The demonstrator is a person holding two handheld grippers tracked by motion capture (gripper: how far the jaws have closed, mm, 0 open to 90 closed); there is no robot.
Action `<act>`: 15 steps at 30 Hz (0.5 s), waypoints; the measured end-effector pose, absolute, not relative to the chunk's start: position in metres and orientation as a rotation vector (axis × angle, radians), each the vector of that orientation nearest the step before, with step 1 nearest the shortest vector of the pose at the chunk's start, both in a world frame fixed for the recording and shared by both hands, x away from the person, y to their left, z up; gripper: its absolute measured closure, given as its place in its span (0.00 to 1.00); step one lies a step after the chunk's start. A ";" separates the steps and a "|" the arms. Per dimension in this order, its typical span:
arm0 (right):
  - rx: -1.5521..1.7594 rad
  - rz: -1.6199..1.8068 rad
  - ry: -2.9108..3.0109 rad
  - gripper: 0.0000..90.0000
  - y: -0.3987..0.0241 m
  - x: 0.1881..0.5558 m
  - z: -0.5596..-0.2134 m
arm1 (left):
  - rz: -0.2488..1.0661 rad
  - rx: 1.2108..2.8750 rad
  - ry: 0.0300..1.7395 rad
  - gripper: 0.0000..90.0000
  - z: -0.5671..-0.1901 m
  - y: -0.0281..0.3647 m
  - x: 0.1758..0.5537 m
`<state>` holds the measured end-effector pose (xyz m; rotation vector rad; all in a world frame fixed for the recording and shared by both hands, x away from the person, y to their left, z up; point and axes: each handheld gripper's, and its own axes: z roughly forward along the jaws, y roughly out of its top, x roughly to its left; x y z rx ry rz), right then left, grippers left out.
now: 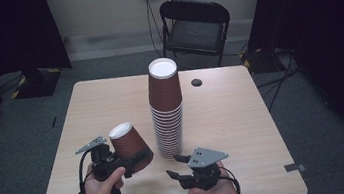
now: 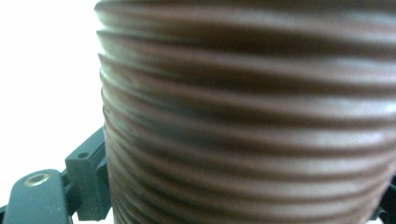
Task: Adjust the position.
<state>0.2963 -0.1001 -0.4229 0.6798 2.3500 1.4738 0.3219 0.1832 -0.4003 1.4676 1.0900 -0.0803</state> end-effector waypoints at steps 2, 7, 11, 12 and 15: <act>0.653 1.490 2.339 0.56 -0.095 0.297 -0.421 | -0.115 1.469 1.094 0.14 -0.402 0.180 0.321; 0.623 1.522 2.316 0.58 -0.084 0.298 -0.419 | -0.154 1.467 1.096 0.14 -0.406 0.173 0.318; 0.601 1.525 2.275 0.59 -0.081 0.298 -0.417 | -0.193 1.448 1.103 0.14 -0.407 0.169 0.317; 0.598 1.524 2.264 0.59 -0.081 0.298 -0.417 | -0.197 1.444 1.107 0.14 -0.407 0.169 0.316; 0.568 1.525 2.245 0.60 -0.080 0.298 -0.416 | -0.220 1.441 1.106 0.14 -0.407 0.166 0.314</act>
